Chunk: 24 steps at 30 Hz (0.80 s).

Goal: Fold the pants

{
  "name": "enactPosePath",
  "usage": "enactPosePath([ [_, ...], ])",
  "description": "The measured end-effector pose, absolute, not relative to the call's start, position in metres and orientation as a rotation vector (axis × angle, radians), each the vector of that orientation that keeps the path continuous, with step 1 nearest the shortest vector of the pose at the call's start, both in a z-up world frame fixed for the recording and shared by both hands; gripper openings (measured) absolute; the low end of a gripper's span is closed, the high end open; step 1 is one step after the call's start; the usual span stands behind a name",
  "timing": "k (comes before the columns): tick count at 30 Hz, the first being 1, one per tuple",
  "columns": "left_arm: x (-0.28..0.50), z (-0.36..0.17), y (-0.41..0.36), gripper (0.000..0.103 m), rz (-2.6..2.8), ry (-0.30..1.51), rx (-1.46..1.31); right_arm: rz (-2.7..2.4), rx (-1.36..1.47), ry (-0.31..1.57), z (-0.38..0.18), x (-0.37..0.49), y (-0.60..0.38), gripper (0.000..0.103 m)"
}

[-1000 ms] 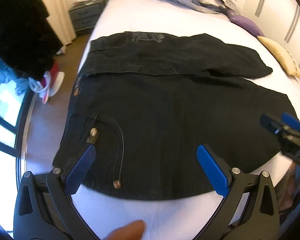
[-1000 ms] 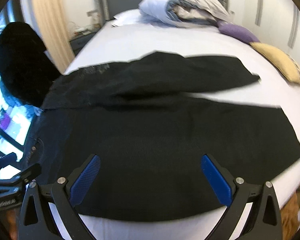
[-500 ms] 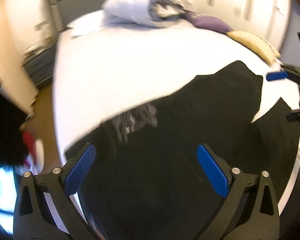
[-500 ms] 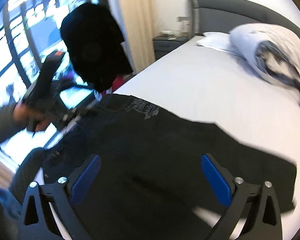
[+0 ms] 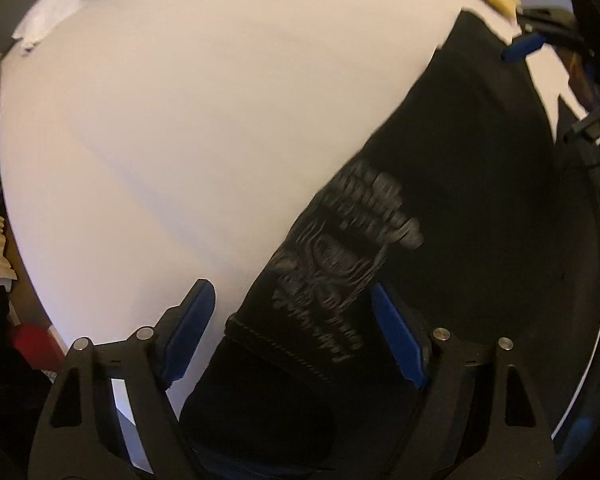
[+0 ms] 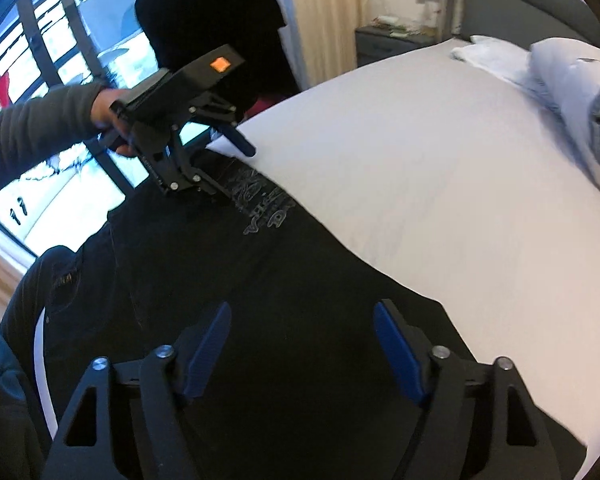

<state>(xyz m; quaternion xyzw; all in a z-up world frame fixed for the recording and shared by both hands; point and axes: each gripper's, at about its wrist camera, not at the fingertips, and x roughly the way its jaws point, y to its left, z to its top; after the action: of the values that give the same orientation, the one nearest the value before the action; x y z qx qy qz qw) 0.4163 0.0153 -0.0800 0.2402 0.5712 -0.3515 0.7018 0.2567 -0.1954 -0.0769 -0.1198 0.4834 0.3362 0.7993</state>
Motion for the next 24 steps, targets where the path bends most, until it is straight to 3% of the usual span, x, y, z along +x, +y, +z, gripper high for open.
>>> enactPosePath([
  [6, 0.437, -0.093, 0.023, 0.052, -0.83, 1.325, 0.478, 0.794, -0.319, 1.077, -0.075, 0.279, -0.174, 0.075],
  [11, 0.43, -0.084, 0.03, 0.015, -0.827, 1.28, 0.491, 0.853, -0.421, 1.136, -0.076, 0.309, -0.155, 0.065],
  [15, 0.399, -0.069, 0.031, 0.009, -0.79, 1.116, 0.596, 0.846, -0.484, 1.162, -0.08, 0.328, -0.143, 0.061],
  [24, 0.327, -0.047, 0.044, 0.008, -0.728, 0.862, 0.678, 0.848, -0.608, 1.238, -0.101, 0.344, -0.125, 0.056],
])
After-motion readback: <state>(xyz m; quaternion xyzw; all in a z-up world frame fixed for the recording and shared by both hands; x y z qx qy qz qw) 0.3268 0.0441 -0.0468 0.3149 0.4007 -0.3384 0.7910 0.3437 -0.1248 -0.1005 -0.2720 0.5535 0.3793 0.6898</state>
